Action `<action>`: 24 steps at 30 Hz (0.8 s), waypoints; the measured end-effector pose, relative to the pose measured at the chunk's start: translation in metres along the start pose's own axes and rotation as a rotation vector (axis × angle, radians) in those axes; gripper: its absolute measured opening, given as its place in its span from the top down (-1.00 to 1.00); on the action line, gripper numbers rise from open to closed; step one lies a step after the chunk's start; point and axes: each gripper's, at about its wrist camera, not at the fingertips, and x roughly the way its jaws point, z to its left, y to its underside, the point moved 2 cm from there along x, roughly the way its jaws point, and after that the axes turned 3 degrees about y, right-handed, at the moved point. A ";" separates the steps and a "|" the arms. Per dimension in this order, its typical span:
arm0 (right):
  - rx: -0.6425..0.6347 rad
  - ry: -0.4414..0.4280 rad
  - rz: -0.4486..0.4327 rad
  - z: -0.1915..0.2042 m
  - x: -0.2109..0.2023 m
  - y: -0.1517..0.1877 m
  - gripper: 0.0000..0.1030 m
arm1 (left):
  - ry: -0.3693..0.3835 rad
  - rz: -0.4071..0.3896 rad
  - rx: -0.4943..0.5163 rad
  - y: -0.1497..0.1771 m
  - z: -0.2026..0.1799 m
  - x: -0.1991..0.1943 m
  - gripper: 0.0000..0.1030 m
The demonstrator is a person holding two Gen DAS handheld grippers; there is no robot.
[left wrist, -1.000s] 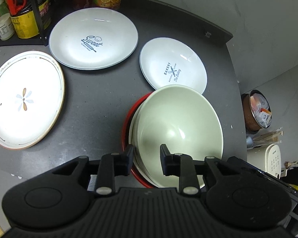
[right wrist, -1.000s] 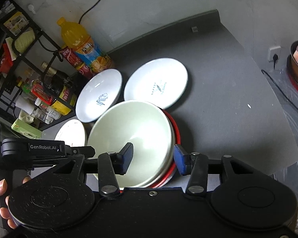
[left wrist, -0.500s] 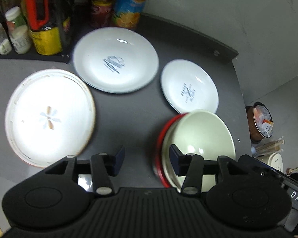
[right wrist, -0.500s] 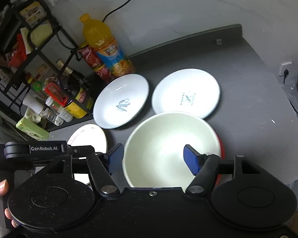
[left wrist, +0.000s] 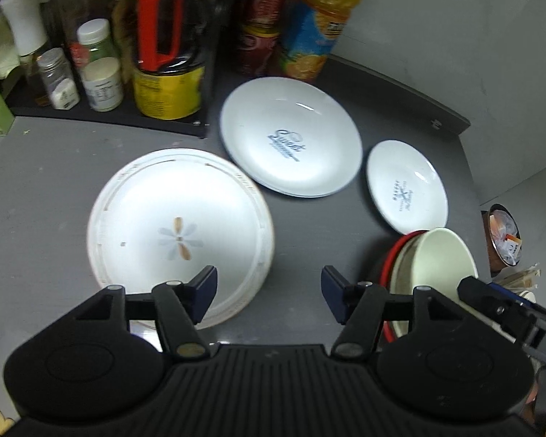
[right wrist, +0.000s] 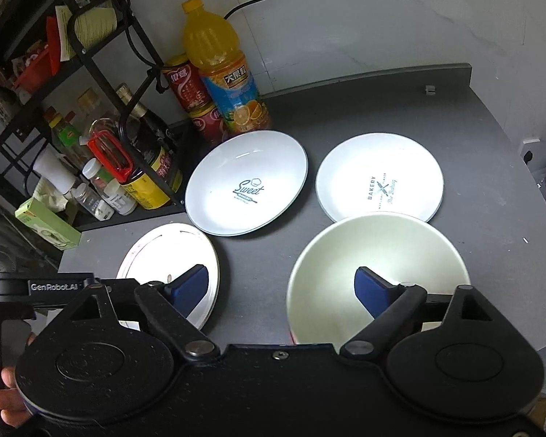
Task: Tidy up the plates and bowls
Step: 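Withdraw the right tool up from the bowl stack, then move both tools to the 'Sweet' plate and close them on its rim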
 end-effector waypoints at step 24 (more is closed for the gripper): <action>0.051 0.167 -0.061 0.072 0.038 0.009 -0.85 | 0.058 -0.025 0.084 -0.039 0.083 0.002 -0.22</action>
